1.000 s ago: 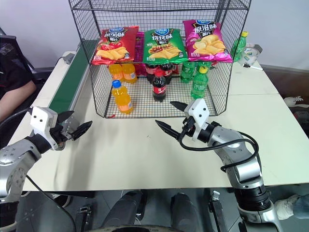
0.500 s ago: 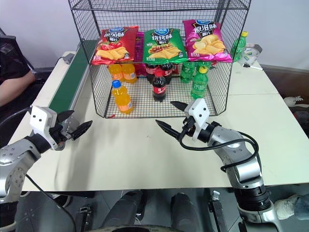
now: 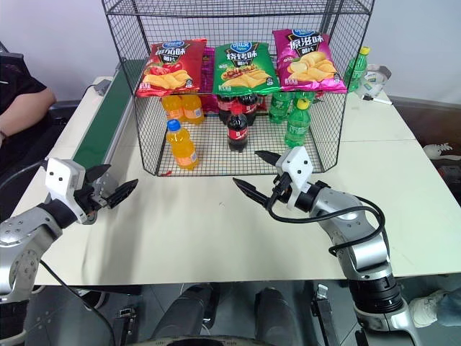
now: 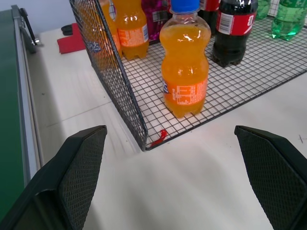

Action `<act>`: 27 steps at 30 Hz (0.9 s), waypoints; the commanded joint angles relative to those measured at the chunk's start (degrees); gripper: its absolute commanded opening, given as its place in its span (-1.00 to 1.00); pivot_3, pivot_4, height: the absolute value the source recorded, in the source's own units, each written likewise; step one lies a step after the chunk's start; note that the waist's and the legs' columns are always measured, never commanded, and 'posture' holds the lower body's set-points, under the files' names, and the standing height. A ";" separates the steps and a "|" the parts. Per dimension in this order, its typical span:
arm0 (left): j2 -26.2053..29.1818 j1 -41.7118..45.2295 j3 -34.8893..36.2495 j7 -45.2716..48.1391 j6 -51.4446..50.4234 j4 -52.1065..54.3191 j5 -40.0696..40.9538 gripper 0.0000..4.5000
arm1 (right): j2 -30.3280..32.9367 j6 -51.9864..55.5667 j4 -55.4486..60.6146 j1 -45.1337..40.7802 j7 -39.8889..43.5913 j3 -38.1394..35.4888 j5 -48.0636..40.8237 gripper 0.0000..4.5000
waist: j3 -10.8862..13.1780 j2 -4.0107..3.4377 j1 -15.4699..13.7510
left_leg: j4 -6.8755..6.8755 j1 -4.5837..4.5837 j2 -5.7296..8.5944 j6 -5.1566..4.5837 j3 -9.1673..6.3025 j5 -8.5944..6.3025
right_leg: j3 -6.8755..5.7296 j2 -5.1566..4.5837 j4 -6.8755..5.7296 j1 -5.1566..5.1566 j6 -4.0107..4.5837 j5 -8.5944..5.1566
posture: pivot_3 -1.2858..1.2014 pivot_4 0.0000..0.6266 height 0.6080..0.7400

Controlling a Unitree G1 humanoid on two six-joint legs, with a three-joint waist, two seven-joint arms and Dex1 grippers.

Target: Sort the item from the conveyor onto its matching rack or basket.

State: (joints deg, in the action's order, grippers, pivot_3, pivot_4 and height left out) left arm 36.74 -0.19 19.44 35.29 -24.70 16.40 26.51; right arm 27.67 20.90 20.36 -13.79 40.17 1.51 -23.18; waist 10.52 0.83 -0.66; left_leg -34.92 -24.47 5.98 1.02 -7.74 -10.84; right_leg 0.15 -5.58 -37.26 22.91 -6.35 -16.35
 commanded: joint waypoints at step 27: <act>-5.11 -0.62 0.21 -3.97 1.19 1.12 -0.25 0.99 | -2.34 -1.22 0.05 -0.58 -1.84 0.13 1.63 1.00 | 0.00 0.00 0.00 | 0.01 0.00 0.00 0.00 0.00 0.00 | -0.01 0.00 0.00 0.00 -0.01 0.00 | 0.03 -0.52 1.00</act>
State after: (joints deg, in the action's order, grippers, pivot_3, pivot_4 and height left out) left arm 31.77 -0.60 18.81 31.88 -24.55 16.26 26.37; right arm 25.77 20.55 19.85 -13.94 38.56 1.91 -21.35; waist 10.51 0.83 -0.66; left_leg -34.91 -24.47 5.98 1.02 -7.74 -10.84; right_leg 0.14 -5.57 -37.25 22.91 -6.35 -16.34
